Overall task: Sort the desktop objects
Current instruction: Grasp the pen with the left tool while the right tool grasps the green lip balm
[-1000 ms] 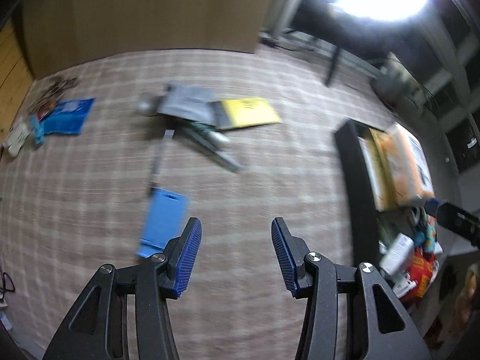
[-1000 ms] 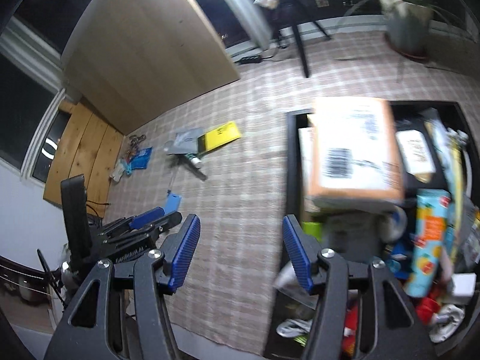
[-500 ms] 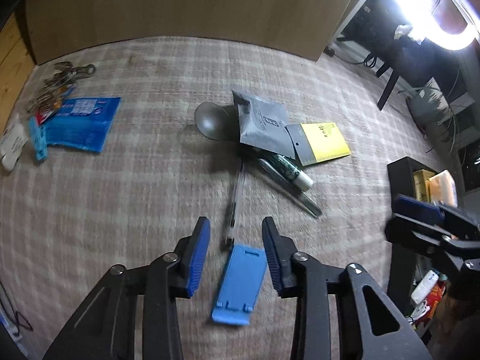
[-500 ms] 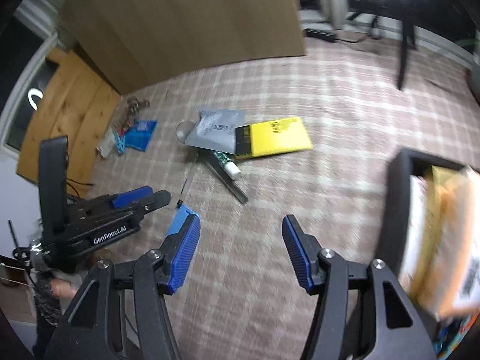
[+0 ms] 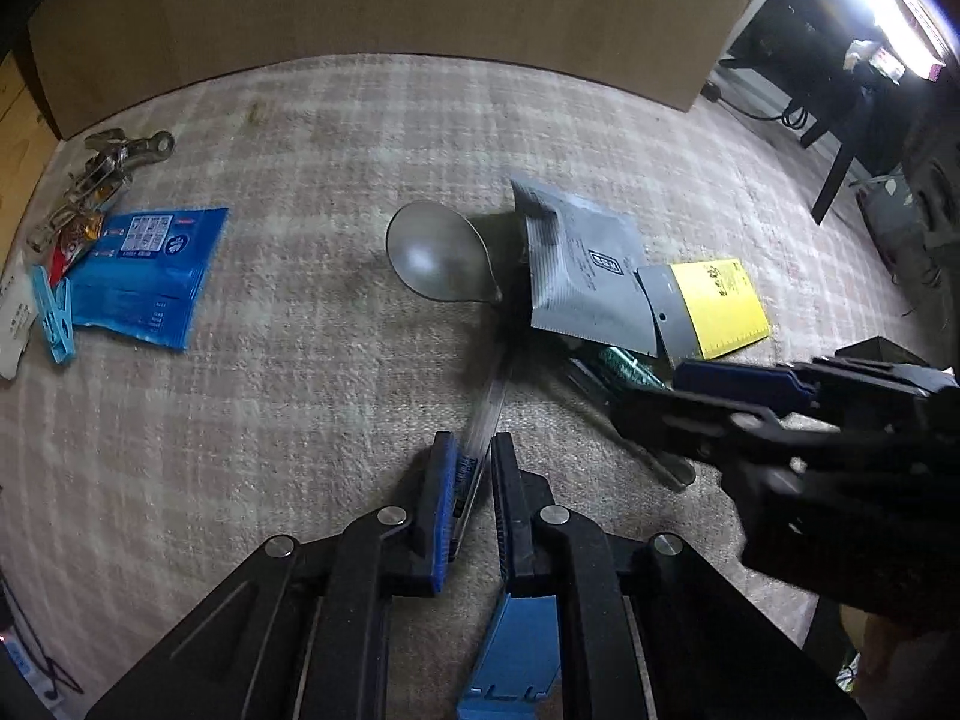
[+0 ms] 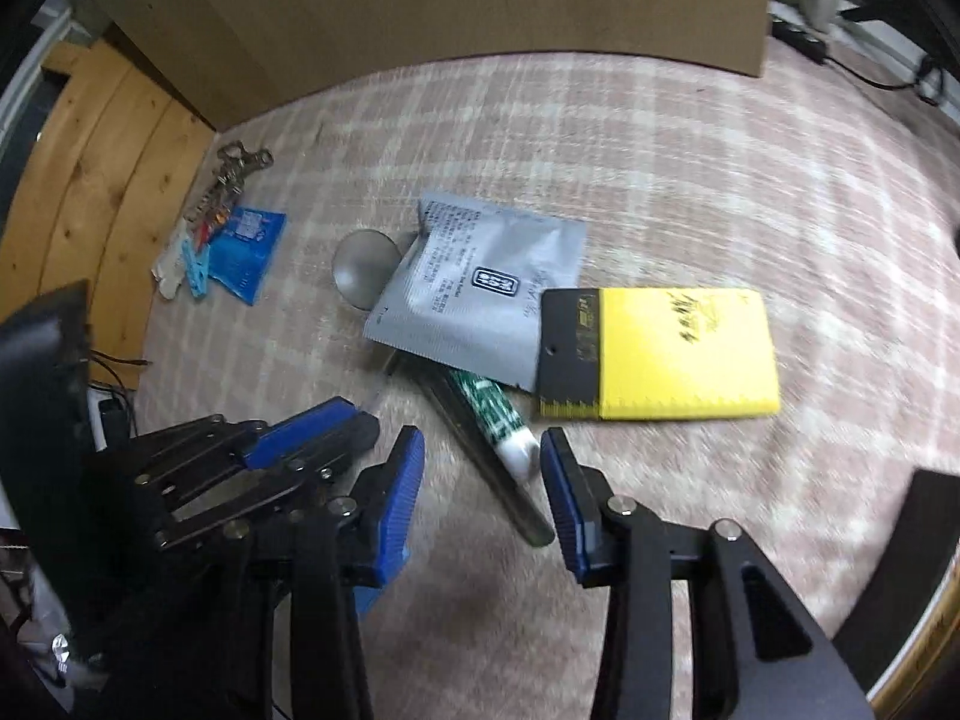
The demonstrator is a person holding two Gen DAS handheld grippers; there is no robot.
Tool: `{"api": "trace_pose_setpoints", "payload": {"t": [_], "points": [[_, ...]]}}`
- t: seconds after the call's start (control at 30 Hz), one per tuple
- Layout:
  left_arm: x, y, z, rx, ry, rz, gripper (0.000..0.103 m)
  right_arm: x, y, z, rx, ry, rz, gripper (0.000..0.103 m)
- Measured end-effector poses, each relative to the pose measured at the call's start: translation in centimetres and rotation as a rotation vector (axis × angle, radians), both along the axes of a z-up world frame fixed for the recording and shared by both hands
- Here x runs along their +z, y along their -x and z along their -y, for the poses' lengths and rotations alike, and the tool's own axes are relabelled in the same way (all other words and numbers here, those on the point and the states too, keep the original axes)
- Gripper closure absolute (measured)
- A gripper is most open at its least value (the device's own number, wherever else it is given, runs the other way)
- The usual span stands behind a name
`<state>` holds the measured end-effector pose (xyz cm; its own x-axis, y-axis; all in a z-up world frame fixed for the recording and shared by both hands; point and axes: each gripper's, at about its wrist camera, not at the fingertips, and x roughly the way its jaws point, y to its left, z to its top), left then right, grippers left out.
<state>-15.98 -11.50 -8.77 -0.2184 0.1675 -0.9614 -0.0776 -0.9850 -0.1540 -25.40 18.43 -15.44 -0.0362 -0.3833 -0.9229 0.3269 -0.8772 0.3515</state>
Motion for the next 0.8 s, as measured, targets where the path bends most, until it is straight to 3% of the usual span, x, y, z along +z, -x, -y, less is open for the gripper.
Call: {"api": "trace_pose_setpoints", "payload": {"t": [0.13,0.33,0.63,0.8], "points": [[0.1,-0.4,1.1,0.023,0.008,-0.003,0.092,-0.6,0.7,1.1,0.015,-0.012,-0.007,0.066],[0.1,-1.5,3.3,0.076,-0.007,-0.001,0.093,-1.0,1.8,1.3,-0.003,0.019,-0.013,0.078],[0.1,-4.9,5.5,0.136,-0.013,-0.014,0.094,-0.4,-2.6,1.1,0.153,-0.122,-0.168,0.087],[0.6,-6.9,8.2,0.203,0.004,-0.009,0.094,-0.4,-3.6,-1.3,0.088,-0.075,-0.133,0.087]]}}
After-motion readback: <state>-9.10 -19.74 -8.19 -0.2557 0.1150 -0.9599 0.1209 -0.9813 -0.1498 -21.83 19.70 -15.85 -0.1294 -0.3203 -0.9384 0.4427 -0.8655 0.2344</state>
